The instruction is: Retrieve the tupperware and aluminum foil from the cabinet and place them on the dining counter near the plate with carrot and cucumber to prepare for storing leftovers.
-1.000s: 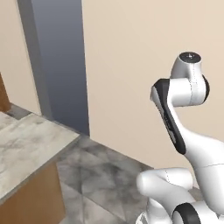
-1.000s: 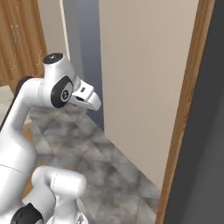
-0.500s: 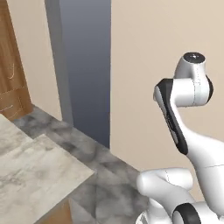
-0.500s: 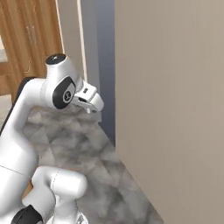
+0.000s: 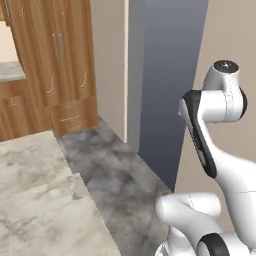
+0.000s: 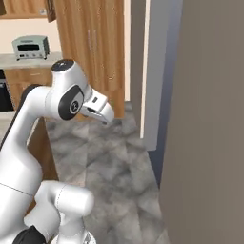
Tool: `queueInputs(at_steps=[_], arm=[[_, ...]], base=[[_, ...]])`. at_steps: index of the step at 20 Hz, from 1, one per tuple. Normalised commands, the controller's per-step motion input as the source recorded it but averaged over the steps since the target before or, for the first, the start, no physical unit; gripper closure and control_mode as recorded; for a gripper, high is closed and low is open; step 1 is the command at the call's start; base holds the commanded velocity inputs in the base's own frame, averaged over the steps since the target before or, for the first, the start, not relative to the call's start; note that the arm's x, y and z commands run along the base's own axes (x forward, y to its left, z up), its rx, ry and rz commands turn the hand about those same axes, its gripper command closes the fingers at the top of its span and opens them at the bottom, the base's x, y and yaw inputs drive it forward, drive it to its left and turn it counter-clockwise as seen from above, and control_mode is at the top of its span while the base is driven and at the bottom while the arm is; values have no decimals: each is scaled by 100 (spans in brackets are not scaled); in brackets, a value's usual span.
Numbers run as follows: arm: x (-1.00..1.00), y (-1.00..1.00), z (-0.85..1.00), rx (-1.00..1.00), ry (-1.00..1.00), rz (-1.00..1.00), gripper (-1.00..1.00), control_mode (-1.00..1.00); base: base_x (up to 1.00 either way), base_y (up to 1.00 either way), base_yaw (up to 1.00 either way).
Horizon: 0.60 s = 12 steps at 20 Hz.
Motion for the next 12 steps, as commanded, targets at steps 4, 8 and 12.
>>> queueInputs(at_steps=[4, 8, 12], arm=[[0, 0, 0, 0, 0, 0, -100, 100], [0, 0, 0, 0, 0, 0, -100, 100], [0, 0, 0, 0, 0, 0, -100, 100]], base=[[100, -30, 62], [100, -25, 61], [100, -20, 60]])
